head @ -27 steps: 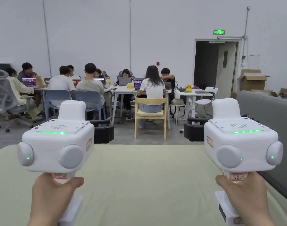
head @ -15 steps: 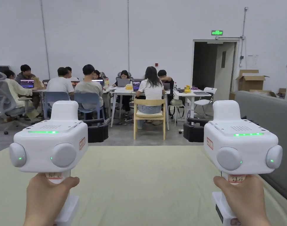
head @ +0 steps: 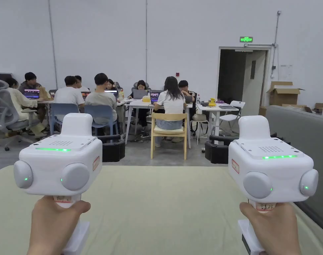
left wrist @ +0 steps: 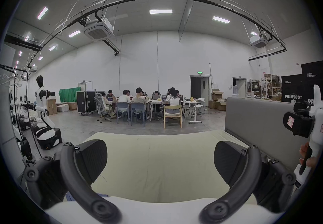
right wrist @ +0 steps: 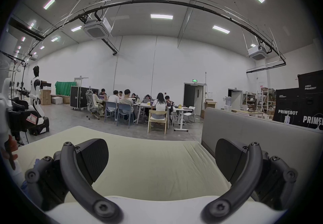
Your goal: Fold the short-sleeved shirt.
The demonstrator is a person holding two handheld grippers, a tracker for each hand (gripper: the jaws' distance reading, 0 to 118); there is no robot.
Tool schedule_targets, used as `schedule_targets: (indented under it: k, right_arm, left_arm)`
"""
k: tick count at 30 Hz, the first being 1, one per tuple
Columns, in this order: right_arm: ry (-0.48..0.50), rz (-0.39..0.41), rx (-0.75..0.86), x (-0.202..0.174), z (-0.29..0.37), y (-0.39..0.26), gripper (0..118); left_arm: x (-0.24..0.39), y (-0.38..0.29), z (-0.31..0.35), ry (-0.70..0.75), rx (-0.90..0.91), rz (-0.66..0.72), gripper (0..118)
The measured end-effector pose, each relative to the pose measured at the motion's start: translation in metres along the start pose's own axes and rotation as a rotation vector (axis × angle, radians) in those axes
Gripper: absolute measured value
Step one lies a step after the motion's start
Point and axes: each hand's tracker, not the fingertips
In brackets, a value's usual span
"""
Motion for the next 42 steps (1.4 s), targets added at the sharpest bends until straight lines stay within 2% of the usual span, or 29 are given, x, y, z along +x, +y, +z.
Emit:
schedule_targets:
  k: [5,13,33,42]
  right_arm:
    - [-0.007,0.008,0.001,-0.001,0.0,-0.003,118]
    - [-0.005,-0.023,-0.008,0.0,-0.004,-0.009,118]
    - [0.006,-0.009,0.006,-0.007,0.001,0.004,118]
    - [0.008,-0.002,0.003,-0.009,0.003,0.003,118]
  left_arm:
    - [0.0,0.0,0.002,0.01,0.012,0.002,118]
    - [-0.002,-0.003,0.001,0.012,0.003,-0.024,118]
    - [0.002,0.006,0.003,0.03,0.013,-0.025,118]
    - [-0.003,0.011,0.004,0.03,0.017,0.031,118]
